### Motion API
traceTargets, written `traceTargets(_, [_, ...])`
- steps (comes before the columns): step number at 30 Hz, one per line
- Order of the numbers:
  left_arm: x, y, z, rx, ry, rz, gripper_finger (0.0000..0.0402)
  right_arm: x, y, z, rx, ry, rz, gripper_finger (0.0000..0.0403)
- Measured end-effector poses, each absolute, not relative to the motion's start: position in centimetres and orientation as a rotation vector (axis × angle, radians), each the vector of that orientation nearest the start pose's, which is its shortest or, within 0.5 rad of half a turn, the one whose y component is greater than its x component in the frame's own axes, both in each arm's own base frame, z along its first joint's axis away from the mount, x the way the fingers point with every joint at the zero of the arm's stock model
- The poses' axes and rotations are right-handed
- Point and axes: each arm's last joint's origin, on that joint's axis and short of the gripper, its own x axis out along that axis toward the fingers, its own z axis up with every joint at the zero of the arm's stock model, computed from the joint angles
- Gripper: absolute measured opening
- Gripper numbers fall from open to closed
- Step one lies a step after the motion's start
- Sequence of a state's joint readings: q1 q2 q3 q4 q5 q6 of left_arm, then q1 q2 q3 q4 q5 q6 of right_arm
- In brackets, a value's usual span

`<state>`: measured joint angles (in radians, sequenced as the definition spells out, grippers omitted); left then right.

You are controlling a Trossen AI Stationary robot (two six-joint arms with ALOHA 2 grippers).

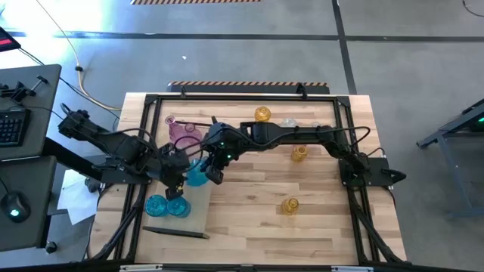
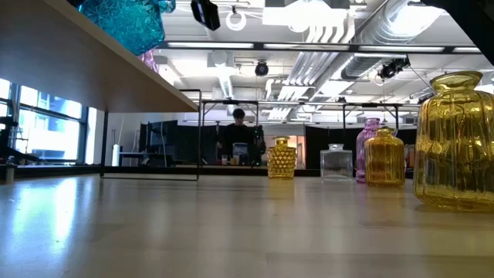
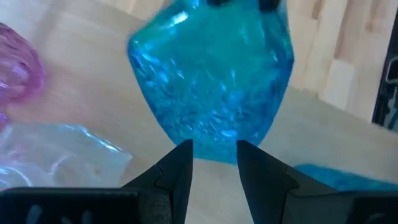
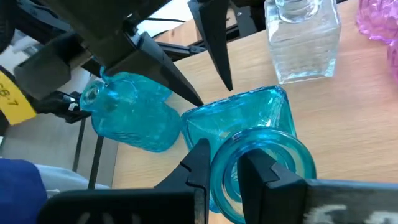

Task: Sort vases onto shelf
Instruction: Put the blue flower vase on the shelf

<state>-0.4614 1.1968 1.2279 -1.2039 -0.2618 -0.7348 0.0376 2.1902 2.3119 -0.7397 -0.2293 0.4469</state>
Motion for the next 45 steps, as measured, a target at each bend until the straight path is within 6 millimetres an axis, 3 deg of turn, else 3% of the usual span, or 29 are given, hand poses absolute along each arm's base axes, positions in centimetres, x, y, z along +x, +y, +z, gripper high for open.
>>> traceTargets(20, [18.3, -8.2, 32.9, -0.230, 1.040, 0.244, 0.0119, 48.6, 2.4, 35.4, 0.507, 0.664, 0.117, 0.0026])
traceTargets(26, [18.7, -7.9, 31.7, -0.237, 1.034, 0.268, 0.0119, 48.4, 2.4, 35.2, 0.509, 0.688, 0.113, 0.0037])
traceTargets(38, [18.6, -7.9, 31.0, -0.264, 1.045, 0.260, 0.0119, 49.3, 2.5, 35.3, 0.519, 0.619, 0.137, 0.0065])
traceTargets(42, [18.5, -7.9, 31.4, -0.259, 1.003, 0.262, 0.0119, 50.1, 2.3, 36.6, 0.507, 0.459, 0.191, 0.0065])
traceTargets(45, [18.4, -7.7, 31.8, -0.265, 0.975, 0.262, 0.0119, 50.0, 2.0, 37.1, 0.507, 0.435, 0.199, 0.0065])
